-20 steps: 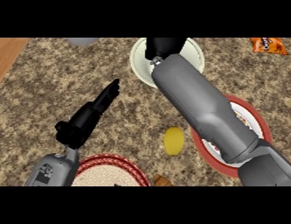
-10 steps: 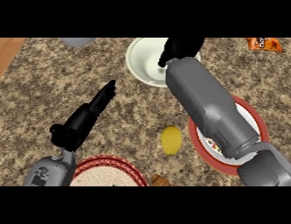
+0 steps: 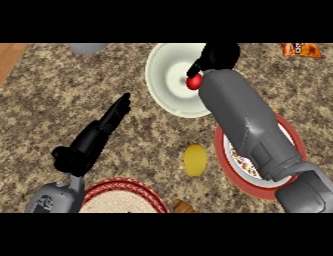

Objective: Pick the tomato from the plate and place it in the bowl

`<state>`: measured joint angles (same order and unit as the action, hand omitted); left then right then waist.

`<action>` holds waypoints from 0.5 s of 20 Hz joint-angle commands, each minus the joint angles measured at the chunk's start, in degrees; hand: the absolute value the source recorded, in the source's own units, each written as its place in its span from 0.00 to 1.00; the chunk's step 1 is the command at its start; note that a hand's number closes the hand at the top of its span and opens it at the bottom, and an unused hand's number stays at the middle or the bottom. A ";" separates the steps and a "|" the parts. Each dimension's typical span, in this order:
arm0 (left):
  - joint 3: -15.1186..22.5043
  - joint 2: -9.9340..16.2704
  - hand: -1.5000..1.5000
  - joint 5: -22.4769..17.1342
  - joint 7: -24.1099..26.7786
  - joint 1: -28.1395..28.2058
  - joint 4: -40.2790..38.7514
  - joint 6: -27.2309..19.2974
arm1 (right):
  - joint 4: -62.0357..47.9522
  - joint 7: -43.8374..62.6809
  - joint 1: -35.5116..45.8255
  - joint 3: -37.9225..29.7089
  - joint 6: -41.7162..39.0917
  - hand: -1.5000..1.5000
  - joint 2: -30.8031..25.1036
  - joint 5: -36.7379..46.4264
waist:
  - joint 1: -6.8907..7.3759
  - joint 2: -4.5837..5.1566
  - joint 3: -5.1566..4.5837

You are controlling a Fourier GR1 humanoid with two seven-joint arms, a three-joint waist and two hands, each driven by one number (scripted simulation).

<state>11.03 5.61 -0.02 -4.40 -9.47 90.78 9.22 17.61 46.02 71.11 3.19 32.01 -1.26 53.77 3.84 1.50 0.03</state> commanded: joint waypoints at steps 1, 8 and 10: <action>-1.72 -0.21 0.50 -1.22 -1.33 -2.40 -1.13 0.21 | -1.65 -2.53 0.60 -1.41 6.93 0.00 -0.47 0.20 | -0.72 -0.17 -0.02; -2.13 0.60 0.50 -0.63 0.24 0.90 -0.48 0.04 | 3.70 1.90 -0.20 -5.27 21.38 0.00 -0.96 -0.53 | -2.43 -1.05 -0.04; -1.54 1.23 0.50 -0.77 1.72 4.06 0.07 1.12 | 6.58 -3.08 -5.37 -7.27 23.38 0.00 -2.06 -3.22 | -3.02 -1.30 -0.01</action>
<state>10.20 5.66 -0.18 -4.61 -8.09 90.71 9.14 21.11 43.67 69.22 -1.64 48.34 -2.74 52.70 1.80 0.64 0.01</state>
